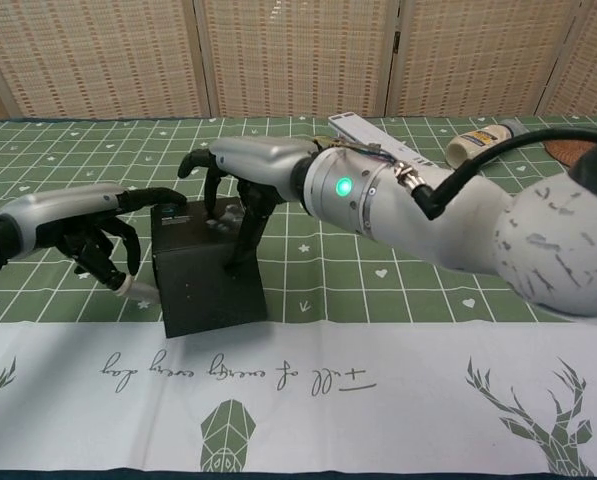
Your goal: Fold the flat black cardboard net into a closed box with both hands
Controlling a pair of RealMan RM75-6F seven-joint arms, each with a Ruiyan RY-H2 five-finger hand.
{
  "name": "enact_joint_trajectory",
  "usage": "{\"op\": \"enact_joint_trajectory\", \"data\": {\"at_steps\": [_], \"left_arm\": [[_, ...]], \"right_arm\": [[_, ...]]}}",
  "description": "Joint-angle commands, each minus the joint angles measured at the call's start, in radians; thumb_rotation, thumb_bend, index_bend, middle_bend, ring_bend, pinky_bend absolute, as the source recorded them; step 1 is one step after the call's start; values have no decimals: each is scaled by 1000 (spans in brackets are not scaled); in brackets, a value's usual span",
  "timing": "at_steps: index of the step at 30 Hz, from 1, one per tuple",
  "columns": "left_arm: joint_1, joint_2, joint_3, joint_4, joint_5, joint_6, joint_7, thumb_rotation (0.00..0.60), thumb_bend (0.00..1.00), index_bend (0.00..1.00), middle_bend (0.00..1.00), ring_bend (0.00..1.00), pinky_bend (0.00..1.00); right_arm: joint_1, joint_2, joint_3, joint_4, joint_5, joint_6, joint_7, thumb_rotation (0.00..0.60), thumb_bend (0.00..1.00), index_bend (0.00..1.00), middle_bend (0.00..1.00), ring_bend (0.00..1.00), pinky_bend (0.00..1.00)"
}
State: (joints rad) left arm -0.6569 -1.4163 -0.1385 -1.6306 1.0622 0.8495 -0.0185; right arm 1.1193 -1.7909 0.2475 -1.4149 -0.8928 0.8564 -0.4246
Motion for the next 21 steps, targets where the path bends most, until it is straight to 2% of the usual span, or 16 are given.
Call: {"op": "enact_joint_trajectory", "data": {"at_steps": [1, 4, 11, 17, 19, 21], "left_arm": [[0, 17, 2, -11, -21, 9, 29, 600, 51, 0, 0, 476, 783], [2, 25, -2, -28, -35, 15, 33, 600, 23, 0, 0, 459, 769], [15, 11, -1, -24, 15, 66, 39, 600, 20, 0, 0, 405, 731], [24, 20, 12, -16, 44, 108, 94, 600, 20, 0, 0, 382, 689], [29, 23, 17, -13, 50, 124, 117, 600, 20, 0, 0, 380, 689], [35, 26, 22, -12, 55, 142, 140, 600, 20, 0, 0, 380, 689]], "right_arm": [[2, -6, -3, 3, -4, 3, -11, 600, 0, 118, 309, 706, 1000], [0, -9, -9, -1, -11, 10, -20, 600, 0, 118, 309, 706, 1000], [-2, -16, -10, -5, -11, 21, -45, 600, 0, 119, 309, 706, 1000], [-2, -33, -23, 8, -27, 29, -70, 600, 4, 126, 309, 706, 1000], [-2, -41, -31, 19, -42, 37, -80, 600, 38, 130, 309, 706, 1000], [-4, -52, -41, 35, -64, 48, -90, 600, 112, 140, 309, 706, 1000]]}}
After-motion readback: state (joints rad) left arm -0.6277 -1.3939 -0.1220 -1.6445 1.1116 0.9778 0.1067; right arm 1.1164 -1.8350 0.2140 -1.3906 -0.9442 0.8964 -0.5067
